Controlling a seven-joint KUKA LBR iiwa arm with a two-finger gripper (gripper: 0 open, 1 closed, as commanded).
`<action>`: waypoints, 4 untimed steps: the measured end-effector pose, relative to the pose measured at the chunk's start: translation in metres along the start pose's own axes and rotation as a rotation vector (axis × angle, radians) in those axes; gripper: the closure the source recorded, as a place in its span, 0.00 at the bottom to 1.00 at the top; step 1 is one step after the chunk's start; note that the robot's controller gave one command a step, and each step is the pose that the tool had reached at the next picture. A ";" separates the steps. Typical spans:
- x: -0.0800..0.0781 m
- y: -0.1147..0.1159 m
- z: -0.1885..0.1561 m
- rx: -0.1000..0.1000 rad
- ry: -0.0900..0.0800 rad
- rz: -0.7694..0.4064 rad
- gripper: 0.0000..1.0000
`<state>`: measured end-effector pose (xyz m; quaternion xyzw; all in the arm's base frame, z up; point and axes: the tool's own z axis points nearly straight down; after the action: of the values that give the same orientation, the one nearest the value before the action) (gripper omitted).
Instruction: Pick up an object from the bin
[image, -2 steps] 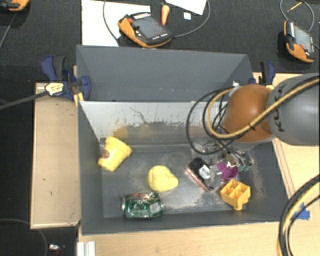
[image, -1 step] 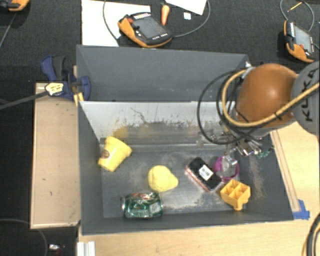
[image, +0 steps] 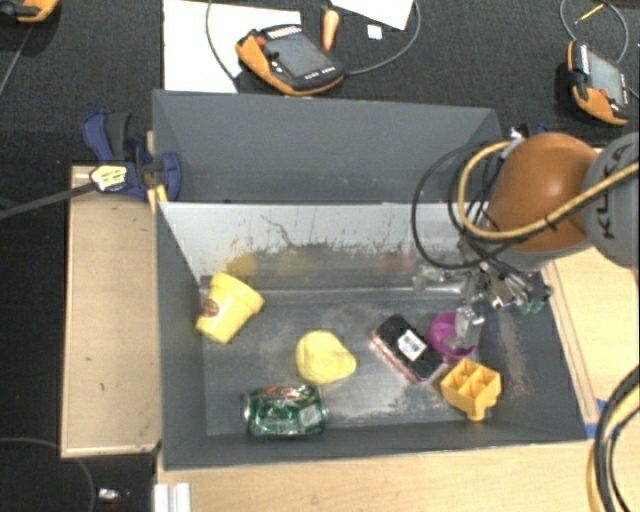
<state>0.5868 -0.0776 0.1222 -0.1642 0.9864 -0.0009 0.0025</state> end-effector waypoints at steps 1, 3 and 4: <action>0.015 0.059 0.043 0.005 -0.021 -0.169 0.00; 0.005 0.037 -0.037 0.003 -0.011 -0.086 0.00; 0.004 -0.013 0.033 0.006 -0.016 -0.149 0.00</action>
Offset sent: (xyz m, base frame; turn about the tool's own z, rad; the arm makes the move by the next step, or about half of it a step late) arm -0.0126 0.0360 -0.0522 -0.0914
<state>0.5869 -0.0911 0.0896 -0.2372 0.9714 -0.0028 0.0107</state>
